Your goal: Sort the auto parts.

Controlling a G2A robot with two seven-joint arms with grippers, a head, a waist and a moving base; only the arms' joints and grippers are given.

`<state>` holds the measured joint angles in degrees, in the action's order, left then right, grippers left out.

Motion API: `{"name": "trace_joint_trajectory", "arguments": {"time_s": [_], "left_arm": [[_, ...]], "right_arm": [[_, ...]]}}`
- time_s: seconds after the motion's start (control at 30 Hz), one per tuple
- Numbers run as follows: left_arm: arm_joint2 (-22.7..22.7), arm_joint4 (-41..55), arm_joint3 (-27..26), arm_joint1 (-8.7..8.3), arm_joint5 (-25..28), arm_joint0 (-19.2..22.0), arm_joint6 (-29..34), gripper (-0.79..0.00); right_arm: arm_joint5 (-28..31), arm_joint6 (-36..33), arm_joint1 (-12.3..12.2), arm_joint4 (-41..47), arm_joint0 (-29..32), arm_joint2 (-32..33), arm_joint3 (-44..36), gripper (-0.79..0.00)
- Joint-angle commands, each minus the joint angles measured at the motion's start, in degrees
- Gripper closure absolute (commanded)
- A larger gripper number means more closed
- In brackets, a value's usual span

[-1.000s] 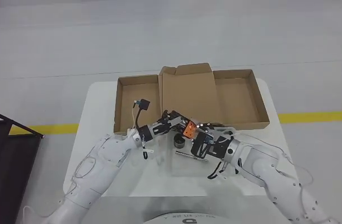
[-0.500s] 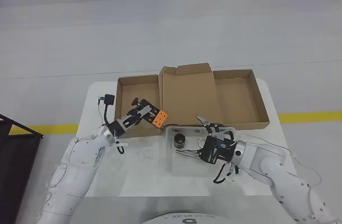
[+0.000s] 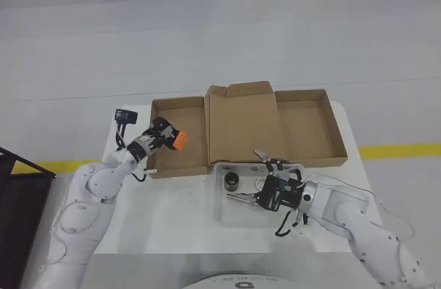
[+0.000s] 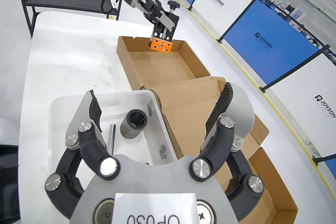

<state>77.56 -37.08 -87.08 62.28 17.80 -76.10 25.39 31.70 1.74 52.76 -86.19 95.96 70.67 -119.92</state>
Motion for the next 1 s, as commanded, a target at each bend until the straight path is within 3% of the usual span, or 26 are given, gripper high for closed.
{"name": "trace_joint_trajectory", "arguments": {"time_s": [0.0, 0.17, 0.4, 0.73, 0.83, 0.9, 0.93, 0.97], "left_arm": [[-2.4, -1.7, 2.2, 0.44, -1.0, 2.9, -0.5, 0.0], [-7.3, -0.7, 9.1, 1.73, -2.5, 9.4, 0.9, 0.0], [-11.7, 13.7, 21.4, 3.75, 1.9, 17.4, 8.4, 0.0], [-18.6, 11.5, 33.3, 5.97, 3.4, 24.6, 12.0, -0.015], [-20.2, 12.9, 36.0, 6.75, 4.4, 26.0, 13.1, -0.139], [-20.7, 13.5, 37.6, 7.13, 4.6, 26.8, 12.7, -0.277], [-20.8, 13.4, 38.5, 7.24, 4.4, 27.2, 12.4, -0.391], [-20.9, 13.2, 39.1, 7.34, 4.4, 27.6, 12.1, -0.785]], "right_arm": [[0.0, 0.0, 0.0, 0.0, 0.0, 0.0, 0.0, -0.785], [0.0, 0.0, 0.0, 0.0, 0.0, 0.0, 0.0, -0.785], [0.0, 0.0, 0.0, 0.0, 0.0, 0.0, 0.0, -0.785], [0.0, 0.0, 0.0, 0.0, 0.0, 0.0, 0.0, -0.785], [0.0, 0.0, 0.0, 0.0, 0.0, 0.0, 0.0, -0.785], [0.0, 0.0, 0.0, 0.0, 0.0, 0.0, 0.0, -0.785], [0.0, 0.0, 0.0, 0.0, 0.0, 0.0, 0.0, -0.785], [0.0, 0.0, 0.0, 0.0, 0.0, 0.0, 0.0, -0.785]]}}
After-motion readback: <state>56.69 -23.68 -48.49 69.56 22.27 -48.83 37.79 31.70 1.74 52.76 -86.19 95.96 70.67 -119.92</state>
